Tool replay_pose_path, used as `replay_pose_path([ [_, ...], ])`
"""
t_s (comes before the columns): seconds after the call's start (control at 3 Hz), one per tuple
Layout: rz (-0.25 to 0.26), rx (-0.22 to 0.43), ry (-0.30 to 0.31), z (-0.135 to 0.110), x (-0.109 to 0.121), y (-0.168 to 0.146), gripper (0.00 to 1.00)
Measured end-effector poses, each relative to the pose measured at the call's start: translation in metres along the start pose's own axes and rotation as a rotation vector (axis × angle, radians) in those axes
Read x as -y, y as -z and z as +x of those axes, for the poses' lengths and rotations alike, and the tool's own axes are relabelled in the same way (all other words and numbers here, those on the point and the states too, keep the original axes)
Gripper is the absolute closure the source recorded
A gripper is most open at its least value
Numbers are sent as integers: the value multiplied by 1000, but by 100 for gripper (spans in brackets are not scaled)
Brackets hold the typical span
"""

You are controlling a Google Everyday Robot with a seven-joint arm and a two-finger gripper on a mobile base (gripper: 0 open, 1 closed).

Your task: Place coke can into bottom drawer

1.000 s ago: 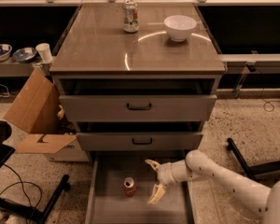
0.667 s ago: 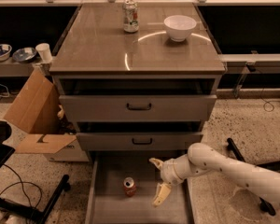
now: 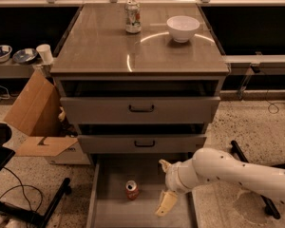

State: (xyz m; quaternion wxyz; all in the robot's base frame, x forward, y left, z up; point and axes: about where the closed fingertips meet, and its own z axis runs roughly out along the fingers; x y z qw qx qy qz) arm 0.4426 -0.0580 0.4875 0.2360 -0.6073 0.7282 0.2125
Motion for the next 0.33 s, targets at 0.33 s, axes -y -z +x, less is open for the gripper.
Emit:
replay_pose_path([
  [0.33, 156, -72, 39, -13, -15, 33, 0],
])
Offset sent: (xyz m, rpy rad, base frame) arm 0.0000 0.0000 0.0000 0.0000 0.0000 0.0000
